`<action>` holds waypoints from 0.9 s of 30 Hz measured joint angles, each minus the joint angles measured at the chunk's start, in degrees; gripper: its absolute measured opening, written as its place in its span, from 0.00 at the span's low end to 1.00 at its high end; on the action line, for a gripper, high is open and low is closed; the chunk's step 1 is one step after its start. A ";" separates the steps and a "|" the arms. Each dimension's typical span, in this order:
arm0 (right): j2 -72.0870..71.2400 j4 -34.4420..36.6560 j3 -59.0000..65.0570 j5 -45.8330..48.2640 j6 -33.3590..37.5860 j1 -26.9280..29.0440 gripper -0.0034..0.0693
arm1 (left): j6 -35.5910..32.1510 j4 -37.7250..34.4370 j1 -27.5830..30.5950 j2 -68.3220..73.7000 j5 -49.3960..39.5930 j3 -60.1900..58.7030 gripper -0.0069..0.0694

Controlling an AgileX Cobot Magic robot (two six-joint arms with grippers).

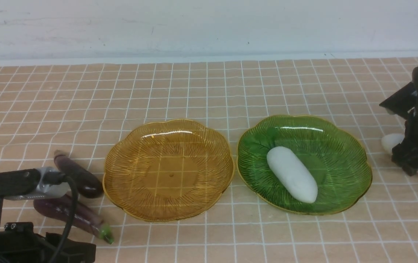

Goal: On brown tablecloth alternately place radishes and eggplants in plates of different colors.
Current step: 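Place the white radish on the plate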

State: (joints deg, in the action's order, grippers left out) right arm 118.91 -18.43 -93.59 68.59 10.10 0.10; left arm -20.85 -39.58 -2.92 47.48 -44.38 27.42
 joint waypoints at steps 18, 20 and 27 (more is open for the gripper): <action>-3.45 25.37 -0.60 1.98 0.66 -16.46 0.98 | 10.99 10.51 0.00 0.00 4.96 0.00 0.75; -3.56 22.95 -0.58 1.98 -1.64 -16.91 0.99 | 16.90 15.80 0.00 0.00 7.93 0.00 0.82; -12.60 23.70 -0.39 1.98 -12.07 -16.91 0.97 | 42.04 33.82 4.25 3.42 12.98 0.00 0.86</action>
State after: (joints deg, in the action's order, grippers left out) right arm 106.31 5.28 -93.98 70.57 -1.98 -16.80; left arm 21.19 -5.76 1.33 50.90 -31.40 27.42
